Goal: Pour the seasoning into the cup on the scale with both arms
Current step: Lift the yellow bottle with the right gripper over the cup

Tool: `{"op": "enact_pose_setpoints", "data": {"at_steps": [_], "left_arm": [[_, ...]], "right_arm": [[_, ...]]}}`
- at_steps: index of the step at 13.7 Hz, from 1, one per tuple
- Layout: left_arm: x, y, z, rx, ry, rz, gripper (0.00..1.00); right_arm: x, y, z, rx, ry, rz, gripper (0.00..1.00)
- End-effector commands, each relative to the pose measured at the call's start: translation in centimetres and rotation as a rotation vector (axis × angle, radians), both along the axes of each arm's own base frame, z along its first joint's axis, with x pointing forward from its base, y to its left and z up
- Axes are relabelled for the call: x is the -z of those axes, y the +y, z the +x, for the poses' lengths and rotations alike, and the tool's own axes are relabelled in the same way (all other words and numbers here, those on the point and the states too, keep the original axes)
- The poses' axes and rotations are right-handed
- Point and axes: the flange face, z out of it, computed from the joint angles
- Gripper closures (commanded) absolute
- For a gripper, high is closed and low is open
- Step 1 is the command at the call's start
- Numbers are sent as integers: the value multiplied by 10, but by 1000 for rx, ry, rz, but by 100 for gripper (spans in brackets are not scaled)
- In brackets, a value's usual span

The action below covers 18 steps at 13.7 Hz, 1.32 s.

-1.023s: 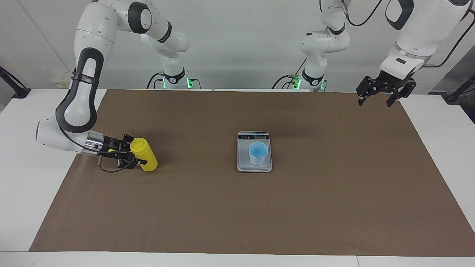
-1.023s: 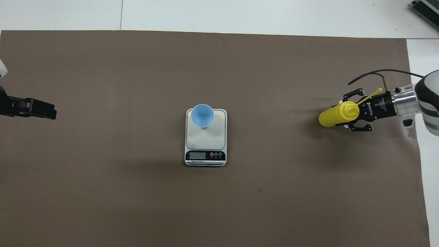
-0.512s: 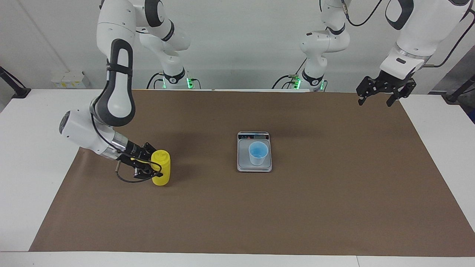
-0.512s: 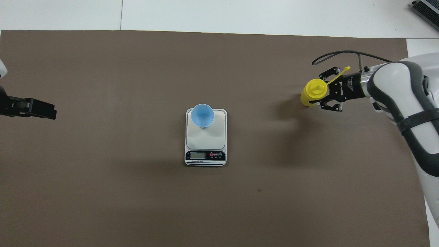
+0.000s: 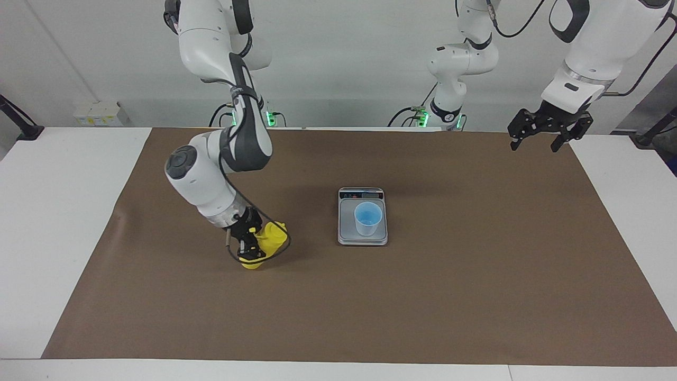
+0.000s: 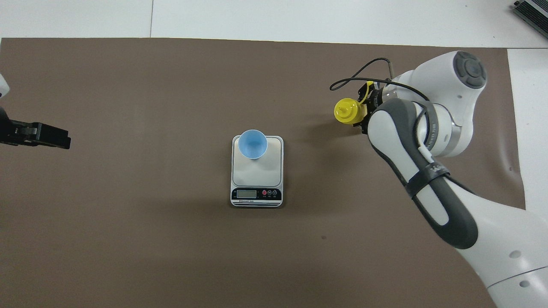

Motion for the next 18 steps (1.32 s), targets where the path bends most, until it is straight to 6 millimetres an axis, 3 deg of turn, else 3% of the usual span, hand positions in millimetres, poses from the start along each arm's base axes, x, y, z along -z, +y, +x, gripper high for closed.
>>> {"op": "enact_pose_setpoints", "data": {"at_steps": [1,4,6,9,10,13,18], "left_arm": [[0,2,-10,-5,7,-11,0],[0,2,-10,-7,5,-11,0],[0,2,-10,-7,7,-11,0],[1,2,-10,-5,7,-11,0],[1,2,-10,-5,7,-11,0],[1,2,-10,-7,7,-11,0],[1,2,-10,-5,7,-10,0]], "right_arm": [[-23,38,9,-50,-84,-140,100],[-45,86,17,-62,-165,-211,100],[-53,105,19,-62,-201,-239,100],[-52,167,-5,-121,-277,-373,100],[-52,179,-10,-137,-303,-410,100],[-49,202,-22,-140,-350,-465,100],[-40,213,-30,-206,-446,-584,100]]}}
